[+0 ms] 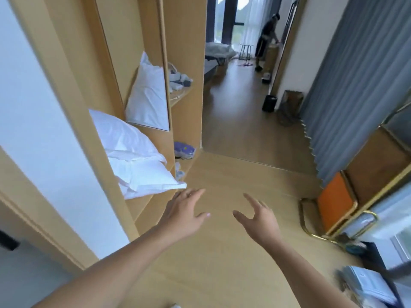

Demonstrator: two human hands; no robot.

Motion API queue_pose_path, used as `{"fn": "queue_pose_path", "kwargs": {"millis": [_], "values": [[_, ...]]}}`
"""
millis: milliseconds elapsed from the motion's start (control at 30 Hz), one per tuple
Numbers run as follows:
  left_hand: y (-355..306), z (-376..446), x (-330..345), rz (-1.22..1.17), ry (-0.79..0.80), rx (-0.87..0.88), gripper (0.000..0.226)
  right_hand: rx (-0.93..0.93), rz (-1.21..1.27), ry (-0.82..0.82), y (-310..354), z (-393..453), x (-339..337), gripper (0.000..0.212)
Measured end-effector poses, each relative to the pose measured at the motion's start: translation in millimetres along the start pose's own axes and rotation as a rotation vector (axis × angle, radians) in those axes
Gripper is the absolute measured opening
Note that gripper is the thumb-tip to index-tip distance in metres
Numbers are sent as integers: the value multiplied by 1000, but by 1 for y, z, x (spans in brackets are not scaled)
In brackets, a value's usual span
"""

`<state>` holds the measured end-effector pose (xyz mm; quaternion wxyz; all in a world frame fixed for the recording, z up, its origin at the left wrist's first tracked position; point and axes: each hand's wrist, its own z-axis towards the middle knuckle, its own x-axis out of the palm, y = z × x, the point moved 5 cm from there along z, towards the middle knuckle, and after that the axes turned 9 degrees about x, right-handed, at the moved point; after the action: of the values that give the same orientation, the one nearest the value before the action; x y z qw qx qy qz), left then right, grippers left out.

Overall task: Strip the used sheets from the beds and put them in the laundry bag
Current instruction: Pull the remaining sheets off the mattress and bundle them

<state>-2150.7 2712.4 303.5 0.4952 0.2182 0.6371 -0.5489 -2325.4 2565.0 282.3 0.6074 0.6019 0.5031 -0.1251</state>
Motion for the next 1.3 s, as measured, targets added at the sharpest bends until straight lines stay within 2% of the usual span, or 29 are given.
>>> {"fn": "queue_pose_path", "kwargs": {"millis": [233, 367, 533, 733, 833, 1033, 1133, 1300], "values": [[53, 163, -18, -32, 82, 105, 72, 102, 29, -91, 60, 112, -13, 73], [64, 242, -15, -94, 104, 138, 70, 175, 52, -97, 59, 168, -13, 72], [81, 345, 18, -57, 196, 200, 70, 267, 77, -110, 42, 262, -20, 73], [103, 499, 49, -29, 227, 159, 71, 267, 146, -107, 43, 430, -41, 72], [114, 579, 38, -4, 236, 125, 72, 257, 147, -63, 60, 513, -66, 73], [158, 732, 8, -4, 129, -10, 70, 237, 117, -63, 95, 677, -113, 71], [185, 798, 15, -6, 165, -48, 70, 234, 128, -43, 113, 748, -114, 70], [223, 946, 33, -24, 163, -16, 70, 258, 96, -22, 132, 881, -110, 71]]}}
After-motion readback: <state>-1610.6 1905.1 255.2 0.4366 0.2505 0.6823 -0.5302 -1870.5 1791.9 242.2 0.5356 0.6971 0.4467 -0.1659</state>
